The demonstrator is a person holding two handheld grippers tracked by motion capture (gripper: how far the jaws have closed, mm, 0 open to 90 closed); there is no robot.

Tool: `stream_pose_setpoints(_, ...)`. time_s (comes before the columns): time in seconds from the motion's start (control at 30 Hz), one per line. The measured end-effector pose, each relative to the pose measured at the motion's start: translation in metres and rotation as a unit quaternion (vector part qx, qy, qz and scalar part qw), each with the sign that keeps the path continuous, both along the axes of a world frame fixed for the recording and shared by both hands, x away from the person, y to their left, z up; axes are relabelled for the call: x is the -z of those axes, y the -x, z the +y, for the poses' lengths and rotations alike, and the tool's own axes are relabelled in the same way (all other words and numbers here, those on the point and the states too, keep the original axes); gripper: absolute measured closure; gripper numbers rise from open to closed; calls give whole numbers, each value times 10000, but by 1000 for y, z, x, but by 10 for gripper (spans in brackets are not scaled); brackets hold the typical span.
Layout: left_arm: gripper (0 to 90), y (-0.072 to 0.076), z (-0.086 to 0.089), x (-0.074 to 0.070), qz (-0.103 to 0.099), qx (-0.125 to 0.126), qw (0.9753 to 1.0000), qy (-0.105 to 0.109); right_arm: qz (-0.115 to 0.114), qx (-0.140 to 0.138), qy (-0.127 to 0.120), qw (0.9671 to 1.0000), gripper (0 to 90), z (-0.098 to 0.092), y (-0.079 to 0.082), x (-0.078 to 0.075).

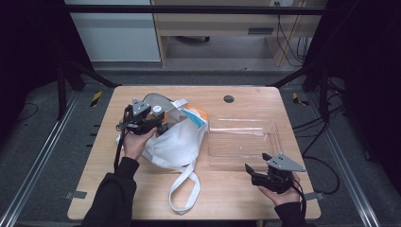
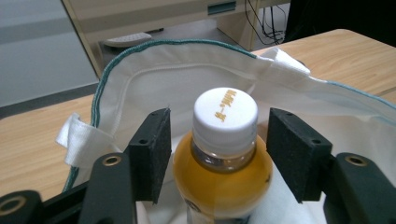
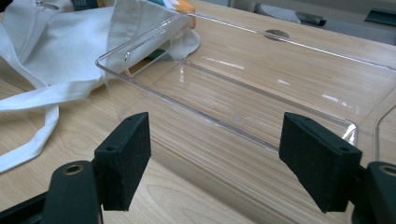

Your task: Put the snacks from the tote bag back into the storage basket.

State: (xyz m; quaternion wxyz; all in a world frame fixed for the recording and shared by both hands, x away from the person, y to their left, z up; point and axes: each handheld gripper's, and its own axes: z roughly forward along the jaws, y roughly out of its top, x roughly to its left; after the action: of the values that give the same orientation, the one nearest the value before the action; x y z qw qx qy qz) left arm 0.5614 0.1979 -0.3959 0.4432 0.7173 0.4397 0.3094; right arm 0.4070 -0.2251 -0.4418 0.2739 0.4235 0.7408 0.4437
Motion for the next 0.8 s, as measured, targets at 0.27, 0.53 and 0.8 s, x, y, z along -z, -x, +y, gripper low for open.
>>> stream_pose_setpoints(0.27, 498, -3, -1, 3, -50, -55, 9999, 130, 64, -7, 27, 10000, 251, 1, 0, 3)
stream_pose_setpoints(0.53, 575, -1, -5, 4, -118, -104, 9998, 146, 66, 18, 30, 10000, 246, 2, 2, 2)
stream_pose_setpoints(0.8, 583, -1, -7, 3, -92, -211, 9996, 159, 99, 23, 8, 9999, 243, 1, 2, 3)
